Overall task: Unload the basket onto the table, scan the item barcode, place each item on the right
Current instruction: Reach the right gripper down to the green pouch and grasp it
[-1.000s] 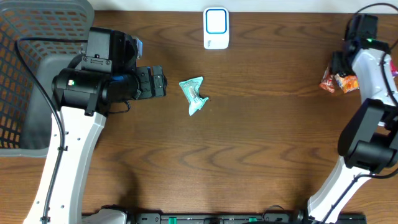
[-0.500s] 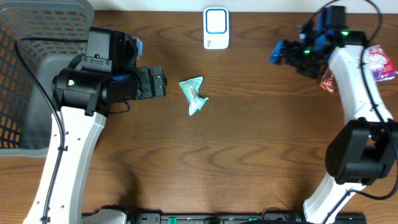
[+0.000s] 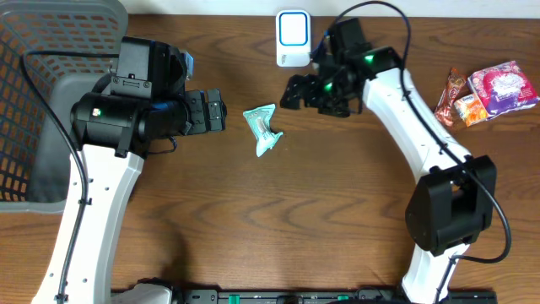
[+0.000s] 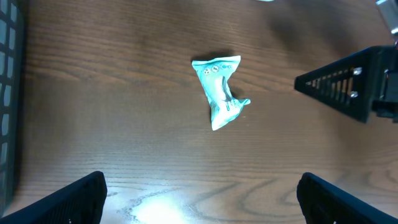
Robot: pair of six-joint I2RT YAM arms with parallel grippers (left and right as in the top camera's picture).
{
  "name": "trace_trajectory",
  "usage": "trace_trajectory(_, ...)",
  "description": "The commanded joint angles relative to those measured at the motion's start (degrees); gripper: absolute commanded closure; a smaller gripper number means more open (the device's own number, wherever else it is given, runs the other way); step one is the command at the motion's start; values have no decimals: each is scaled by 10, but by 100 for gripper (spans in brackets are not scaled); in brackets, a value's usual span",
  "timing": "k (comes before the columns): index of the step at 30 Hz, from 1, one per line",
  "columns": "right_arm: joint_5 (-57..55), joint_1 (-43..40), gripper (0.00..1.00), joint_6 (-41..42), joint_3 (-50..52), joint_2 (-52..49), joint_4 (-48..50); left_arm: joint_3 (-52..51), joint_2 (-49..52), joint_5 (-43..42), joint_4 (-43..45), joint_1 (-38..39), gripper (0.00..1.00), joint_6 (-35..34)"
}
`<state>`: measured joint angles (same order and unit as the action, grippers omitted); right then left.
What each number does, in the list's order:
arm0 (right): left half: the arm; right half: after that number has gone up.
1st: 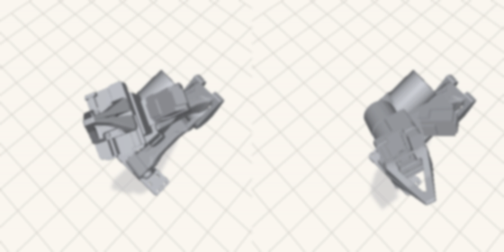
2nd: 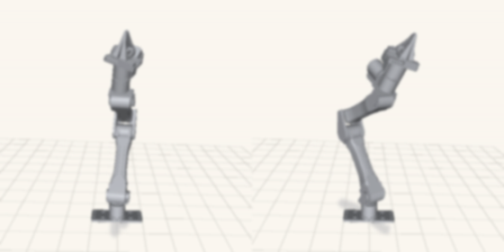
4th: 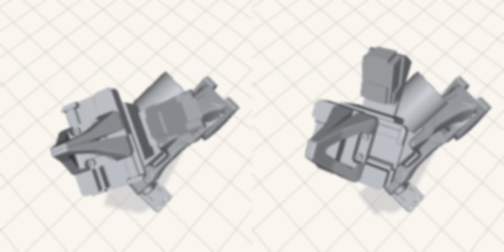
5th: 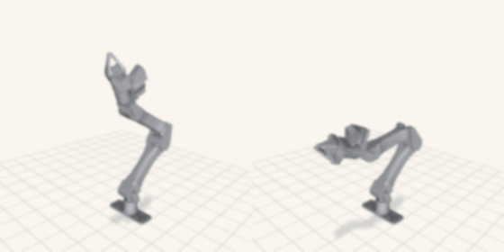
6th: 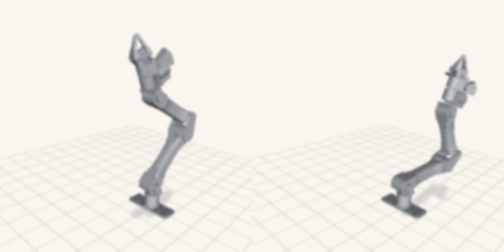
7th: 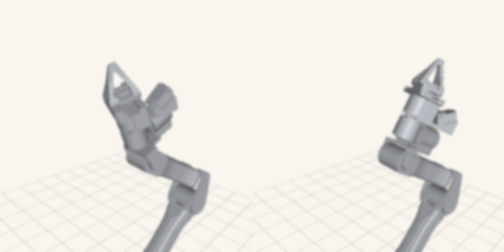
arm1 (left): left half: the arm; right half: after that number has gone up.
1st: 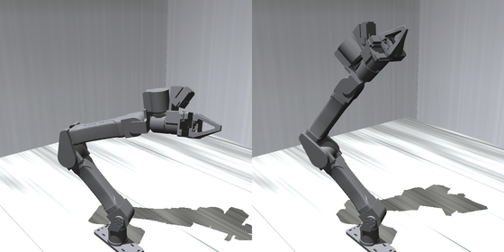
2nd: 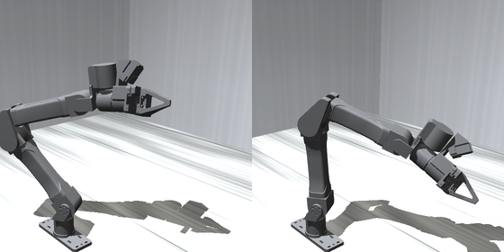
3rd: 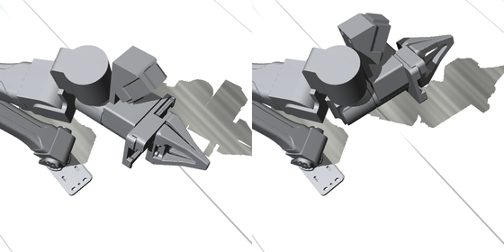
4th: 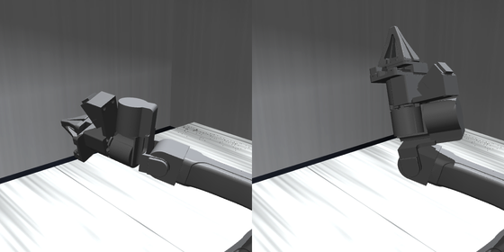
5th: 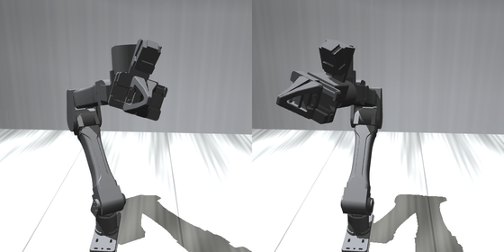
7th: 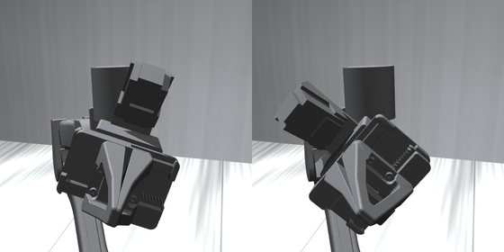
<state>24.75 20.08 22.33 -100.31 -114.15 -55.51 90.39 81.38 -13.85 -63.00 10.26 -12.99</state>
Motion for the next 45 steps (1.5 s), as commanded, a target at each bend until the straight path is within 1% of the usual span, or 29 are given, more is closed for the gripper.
trace_trajectory(1,-22,10,1,8,-1,-2,7,-3,3,-6,-2,1,2,11)
trace_trajectory(8,-27,10,1,8,-1,-2,9,-3,3,-6,-2,1,2,12)
trace_trajectory(12,-70,10,1,8,-1,-3,10,-3,3,-6,-2,1,2,12)
trace_trajectory(16,-69,14,1,5,0,-4,28,-3,3,-6,-2,1,2,11)
trace_trajectory(17,-69,16,1,-8,2,-5,37,-3,3,-6,-2,1,2,11)
trace_trajectory(22,-57,23,1,-11,27,-17,77,-3,3,-6,-2,1,2,12)
trace_trajectory(26,-10,30,4,-12,54,-33,123,-3,3,-6,-2,1,2,12)
trace_trajectory(29,28,38,7,-13,76,-50,162,-3,3,-6,-2,1,2,11)
trace_trajectory(32,25,51,9,-14,89,-71,186,-3,3,-6,-2,1,2,11)
trace_trajectory(36,26,66,16,-14,91,-98,203,-3,3,-6,-2,1,2,11)
trace_trajectory(39,10,82,19,-47,91,-102,218,-3,3,-6,-2,1,2,11)
trace_trajectory(43,-69,95,20,-53,84,-102,217,-3,3,-6,-2,1,2,12)
trace_trajectory(45,-80,96,23,-65,81,-102,219,-3,3,-6,-2,1,2,11)
